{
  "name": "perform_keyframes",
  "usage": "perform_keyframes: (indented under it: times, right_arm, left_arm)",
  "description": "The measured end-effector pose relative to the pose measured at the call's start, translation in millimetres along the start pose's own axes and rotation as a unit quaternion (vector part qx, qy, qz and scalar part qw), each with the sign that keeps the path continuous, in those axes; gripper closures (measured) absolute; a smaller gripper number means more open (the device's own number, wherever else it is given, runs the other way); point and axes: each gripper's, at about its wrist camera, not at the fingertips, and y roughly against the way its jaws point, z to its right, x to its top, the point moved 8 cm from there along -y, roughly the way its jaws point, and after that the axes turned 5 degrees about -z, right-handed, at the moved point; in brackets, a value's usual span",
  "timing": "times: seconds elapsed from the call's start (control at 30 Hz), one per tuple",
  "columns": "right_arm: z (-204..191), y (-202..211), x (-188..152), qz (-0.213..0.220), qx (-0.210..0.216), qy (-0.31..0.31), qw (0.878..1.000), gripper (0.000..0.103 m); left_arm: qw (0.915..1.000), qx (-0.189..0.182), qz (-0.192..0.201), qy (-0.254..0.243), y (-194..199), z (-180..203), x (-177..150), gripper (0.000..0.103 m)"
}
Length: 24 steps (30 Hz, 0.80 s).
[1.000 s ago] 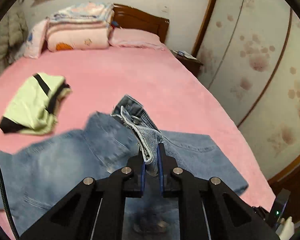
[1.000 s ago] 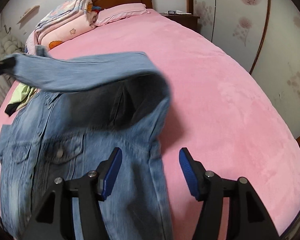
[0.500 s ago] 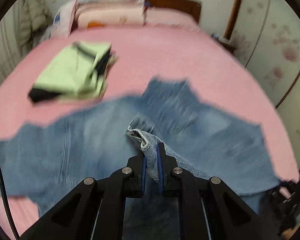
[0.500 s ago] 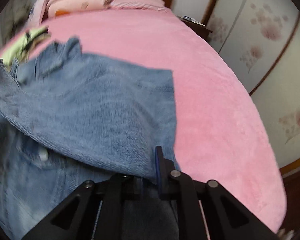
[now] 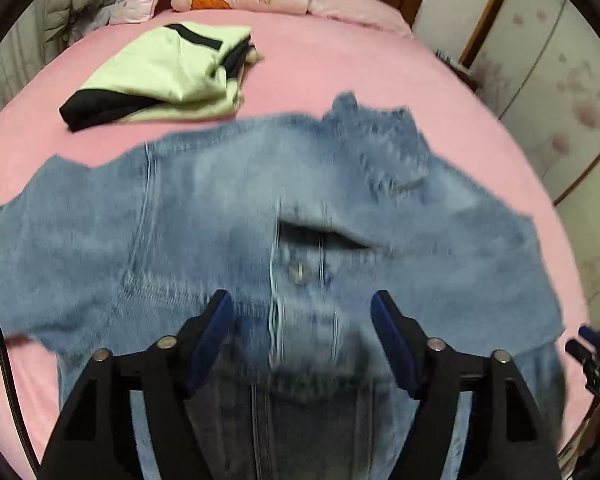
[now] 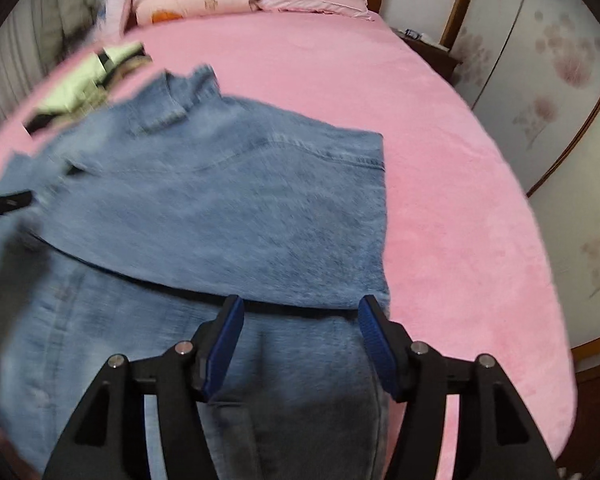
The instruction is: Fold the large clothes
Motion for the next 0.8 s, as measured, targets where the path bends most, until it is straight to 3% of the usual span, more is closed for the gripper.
perform_keyframes:
  times: [0.1, 0.2, 0.47, 0.63, 0.73, 0.8]
  right_arm:
    - [6.5, 16.3, 14.2, 0.015, 0.031, -0.027, 0.999, 0.042]
    - [19.1, 17.8, 33.7, 0.026, 0.025, -0.048, 0.998, 0.04]
    - [65.3, -42.1, 93.1, 0.007, 0.019, -0.115, 0.993, 0.04]
    - [88.7, -97.3, 119.9, -0.022, 0.026, -0.16, 0.987, 0.04]
    - [98.8, -128.4, 128.7, -0.043, 0.035, -0.19, 0.98, 0.04]
    - [102.0, -141.3, 131.3, -0.048, 0.044, -0.207, 0.976, 0.04]
  left_arm:
    - [0.9998, -0.011, -0.005, 0.013, -10.4, -2.9, 26.2, 0.027]
    - [0.9989, -0.022, -0.032, 0.027, -39.5, -6.2, 50.2, 0.027]
    - [0.9941, -0.019, -0.107, -0.001, -104.1, 2.9, 57.6, 0.032]
    - [0.9941, -0.005, -0.102, -0.037, -109.1, 13.3, 54.6, 0.071]
    - [0.9948, -0.006, -0.097, -0.033, -106.4, 17.1, 57.5, 0.083]
    - [0.9965, 0.01, -0.073, -0.039, -100.0, 20.7, 63.2, 0.085]
